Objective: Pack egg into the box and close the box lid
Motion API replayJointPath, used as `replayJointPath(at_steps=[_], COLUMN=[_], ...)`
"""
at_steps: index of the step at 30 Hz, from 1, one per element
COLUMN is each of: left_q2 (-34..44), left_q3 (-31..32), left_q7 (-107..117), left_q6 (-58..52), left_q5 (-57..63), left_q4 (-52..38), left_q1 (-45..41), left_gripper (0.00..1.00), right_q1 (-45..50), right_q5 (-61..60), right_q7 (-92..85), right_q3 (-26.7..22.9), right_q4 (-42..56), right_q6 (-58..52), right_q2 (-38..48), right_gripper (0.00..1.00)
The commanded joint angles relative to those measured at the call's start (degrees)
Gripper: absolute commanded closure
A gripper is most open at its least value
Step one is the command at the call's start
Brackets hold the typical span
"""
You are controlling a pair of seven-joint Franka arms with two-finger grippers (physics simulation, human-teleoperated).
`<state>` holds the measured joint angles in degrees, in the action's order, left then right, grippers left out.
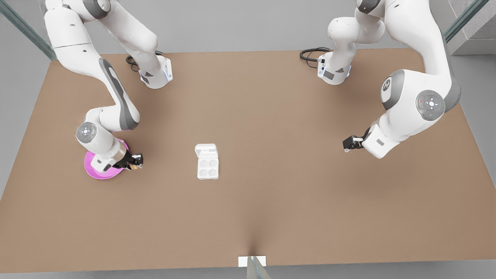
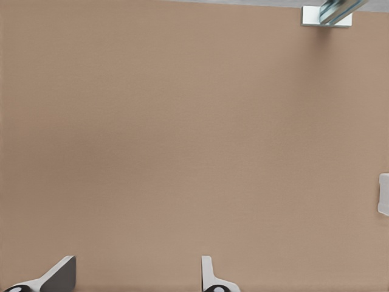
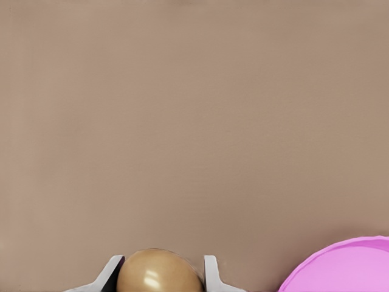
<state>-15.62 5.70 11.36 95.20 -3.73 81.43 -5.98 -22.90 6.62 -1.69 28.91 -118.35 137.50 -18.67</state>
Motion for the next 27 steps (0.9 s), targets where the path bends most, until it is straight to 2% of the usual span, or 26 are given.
replayJointPath(at_steps=[1, 3, 5, 6, 8, 9, 12, 24, 25, 26, 27], left_q2=[0.2, 0.2, 0.2, 0.2, 0.2, 0.2, 0.2, 0.2, 0.1, 0.1, 0.1], left_q3=[0.0, 0.0, 0.0, 0.0, 0.0, 0.0, 0.0, 0.0, 0.0, 0.0, 0.0], left_q7=[0.1, 0.1, 0.1, 0.1, 0.1, 0.0, 0.1, 0.1, 0.1, 0.1, 0.1], left_q6=[-0.1, -0.1, -0.1, -0.1, -0.1, -0.1, -0.1, -0.1, -0.1, -0.1, -0.1], left_q5=[0.0, 0.0, 0.0, 0.0, 0.0, 0.0, 0.0, 0.0, 0.0, 0.0, 0.0], left_q4=[0.0, 0.0, 0.0, 0.0, 0.0, 0.0, 0.0, 0.1, 0.1, 0.1, 0.1], left_q1=[0.0, 0.1, 0.1, 0.1, 0.2, 0.2, 0.2, 0.2, 0.2, 0.2, 0.2], left_gripper=[0.0, 0.0, 0.0, 0.0, 0.0, 0.0, 0.0, 0.0, 0.0, 0.0, 0.0], right_q1=[16.9, 39.9, 50.8, 59.3, 67.0, 69.8, 71.0, 70.5, 70.5, 70.6, 70.7], right_q5=[-8.7, -18.0, -24.8, -30.2, -34.6, -36.5, -36.8, -35.8, -35.3, -34.6, -34.5], right_q7=[25.5, 28.8, 32.2, 32.9, 35.4, 36.5, 37.4, 37.0, 36.8, 36.7, 36.7], right_q3=[-10.0, -27.4, -34.6, -42.0, -47.3, -48.8, -49.0, -49.4, -49.4, -49.3, -49.2], right_q4=[5.8, 13.1, 17.3, 18.9, 22.3, 23.1, 23.8, 22.3, 22.1, 21.8, 20.9], right_q6=[-10.3, -11.5, -11.6, -11.7, -12.9, -13.0, -13.0, -11.2, -10.9, -10.8, -10.5], right_q2=[-2.5, -6.5, -10.4, -12.3, -15.8, -17.3, -18.4, -20.5, -20.6, -20.5, -20.1], right_gripper=[0.53, 0.53, 0.53, 0.53, 0.53, 0.53, 0.53, 0.53, 0.21, 0.0, 0.0])
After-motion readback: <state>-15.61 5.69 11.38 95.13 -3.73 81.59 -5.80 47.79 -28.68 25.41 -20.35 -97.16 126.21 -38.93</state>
